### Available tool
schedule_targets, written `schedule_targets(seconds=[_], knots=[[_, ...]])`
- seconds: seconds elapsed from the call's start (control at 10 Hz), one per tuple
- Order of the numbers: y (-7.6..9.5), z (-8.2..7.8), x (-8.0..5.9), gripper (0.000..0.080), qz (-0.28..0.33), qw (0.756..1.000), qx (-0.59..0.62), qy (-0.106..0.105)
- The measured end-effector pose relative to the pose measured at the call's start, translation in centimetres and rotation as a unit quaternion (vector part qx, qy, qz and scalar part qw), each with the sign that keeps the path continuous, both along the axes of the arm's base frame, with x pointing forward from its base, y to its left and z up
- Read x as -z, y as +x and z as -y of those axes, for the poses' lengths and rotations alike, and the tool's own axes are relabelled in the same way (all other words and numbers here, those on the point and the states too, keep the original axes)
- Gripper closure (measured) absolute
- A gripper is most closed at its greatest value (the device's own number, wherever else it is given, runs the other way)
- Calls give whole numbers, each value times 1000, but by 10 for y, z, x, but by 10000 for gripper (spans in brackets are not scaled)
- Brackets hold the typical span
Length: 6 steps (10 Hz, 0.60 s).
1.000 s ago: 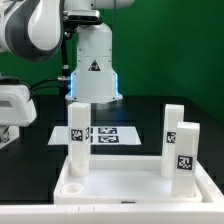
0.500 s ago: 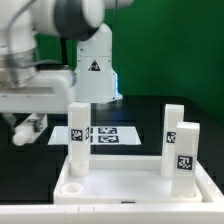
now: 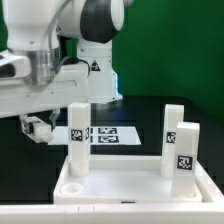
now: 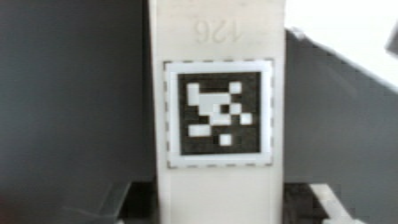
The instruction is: Assemble desk
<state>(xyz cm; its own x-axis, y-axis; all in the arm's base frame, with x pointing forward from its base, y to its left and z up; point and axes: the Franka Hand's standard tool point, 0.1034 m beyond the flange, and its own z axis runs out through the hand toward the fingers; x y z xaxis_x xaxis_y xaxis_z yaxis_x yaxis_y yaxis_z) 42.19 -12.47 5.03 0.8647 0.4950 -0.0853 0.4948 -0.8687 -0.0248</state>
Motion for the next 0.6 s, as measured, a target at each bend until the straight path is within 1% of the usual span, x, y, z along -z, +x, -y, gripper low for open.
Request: schedule_targets(seconds=[0.1, 0.2, 0.4, 0.5, 0.6], knots=[[-13, -11, 1, 515, 6, 998, -57, 4], [-14, -12, 1, 515, 15, 994, -107, 0], [-15, -8, 1, 515, 9, 986, -169, 0], [-14, -8, 1, 515, 9, 975, -223, -2], [-15, -14, 2, 515, 24, 946, -323, -11]])
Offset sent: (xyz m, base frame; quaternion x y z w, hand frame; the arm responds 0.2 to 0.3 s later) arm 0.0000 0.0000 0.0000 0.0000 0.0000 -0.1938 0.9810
